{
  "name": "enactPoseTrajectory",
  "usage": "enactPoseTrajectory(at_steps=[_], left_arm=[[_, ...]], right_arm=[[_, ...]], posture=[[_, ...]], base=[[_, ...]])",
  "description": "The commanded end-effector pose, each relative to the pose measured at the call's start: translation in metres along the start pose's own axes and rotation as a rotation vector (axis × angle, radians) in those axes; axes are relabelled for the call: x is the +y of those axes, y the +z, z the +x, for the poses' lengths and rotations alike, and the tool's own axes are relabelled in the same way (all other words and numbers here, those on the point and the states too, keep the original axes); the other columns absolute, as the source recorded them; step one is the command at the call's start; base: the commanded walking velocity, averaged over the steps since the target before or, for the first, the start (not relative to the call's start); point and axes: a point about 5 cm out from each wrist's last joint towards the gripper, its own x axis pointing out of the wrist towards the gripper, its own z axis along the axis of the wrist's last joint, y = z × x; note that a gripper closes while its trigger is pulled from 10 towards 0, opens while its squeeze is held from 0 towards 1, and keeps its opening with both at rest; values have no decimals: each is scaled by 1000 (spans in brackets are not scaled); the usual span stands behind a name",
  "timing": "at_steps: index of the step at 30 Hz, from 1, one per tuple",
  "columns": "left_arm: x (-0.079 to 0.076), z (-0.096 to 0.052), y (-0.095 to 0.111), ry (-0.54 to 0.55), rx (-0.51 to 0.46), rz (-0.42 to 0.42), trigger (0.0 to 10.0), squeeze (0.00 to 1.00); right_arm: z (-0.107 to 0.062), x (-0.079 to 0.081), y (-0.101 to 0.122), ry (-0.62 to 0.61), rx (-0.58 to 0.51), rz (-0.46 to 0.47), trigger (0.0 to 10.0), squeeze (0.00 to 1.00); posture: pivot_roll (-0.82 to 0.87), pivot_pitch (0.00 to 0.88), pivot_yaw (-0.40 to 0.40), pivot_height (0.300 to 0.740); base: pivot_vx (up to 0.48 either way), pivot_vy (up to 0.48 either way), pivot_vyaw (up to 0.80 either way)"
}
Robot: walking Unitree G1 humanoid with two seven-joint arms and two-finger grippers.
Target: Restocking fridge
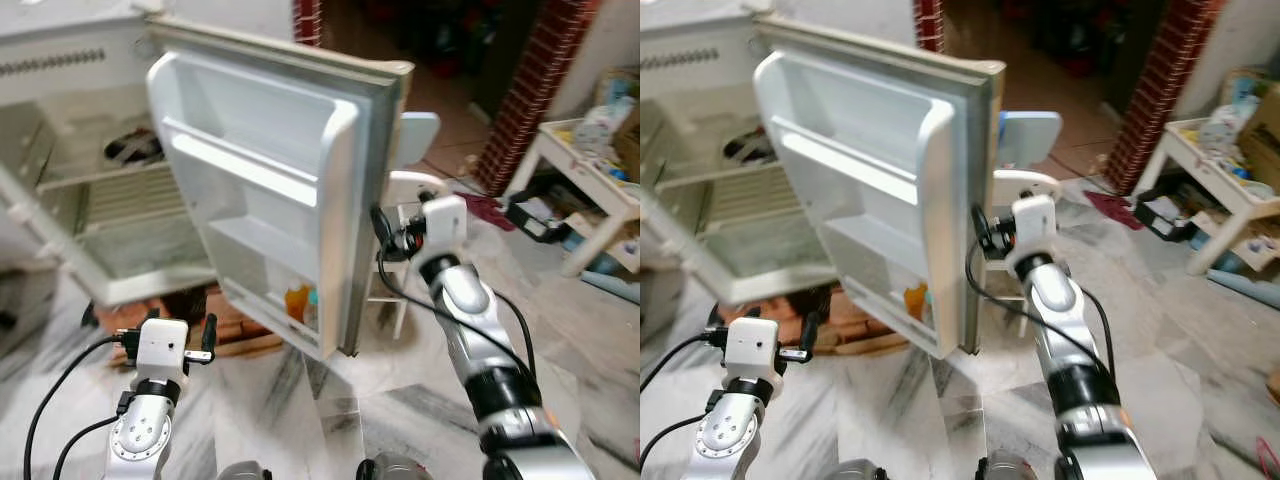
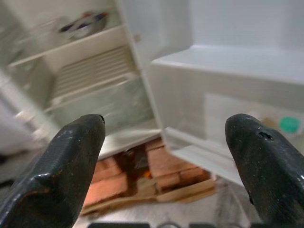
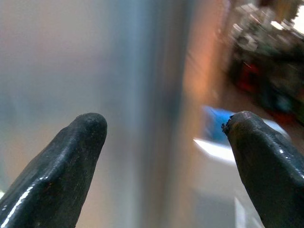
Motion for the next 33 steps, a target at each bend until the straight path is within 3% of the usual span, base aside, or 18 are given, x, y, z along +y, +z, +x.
enactPoseTrajectory(at_steps=[1,10,15,18,20,23,33], left_arm=[[2,2,6,-1,-19,12,10000,0],[-2,3,7,-2,-16,-7,10000,0],[-5,3,9,-23,-32,-46,10000,0],[-5,7,11,-19,-30,-41,10000,0],[-5,10,11,-3,-25,-57,10000,0],[-4,14,13,21,-24,-75,10000,0],[-2,29,20,57,-45,-103,10000,0]], right_arm=[[5,-2,6,-25,-33,-22,10000,0],[-1,-12,5,-93,-41,-31,10000,0],[-1,-10,0,-69,-26,44,10000,0],[6,9,-5,41,14,147,10000,0],[12,21,-3,105,5,149,10000,0],[19,27,0,111,1,149,10000,0],[27,51,8,135,-32,200,10000,0]], posture=[[31,2,36,740],[19,12,34,740],[14,10,41,740],[11,6,43,740],[12,0,40,740],[21,0,29,740],[29,0,17,740]], base=[[0,-469,0],[0,-469,0],[0,-242,0],[0,0,0],[0,0,0],[0,0,0],[0,0,800]])
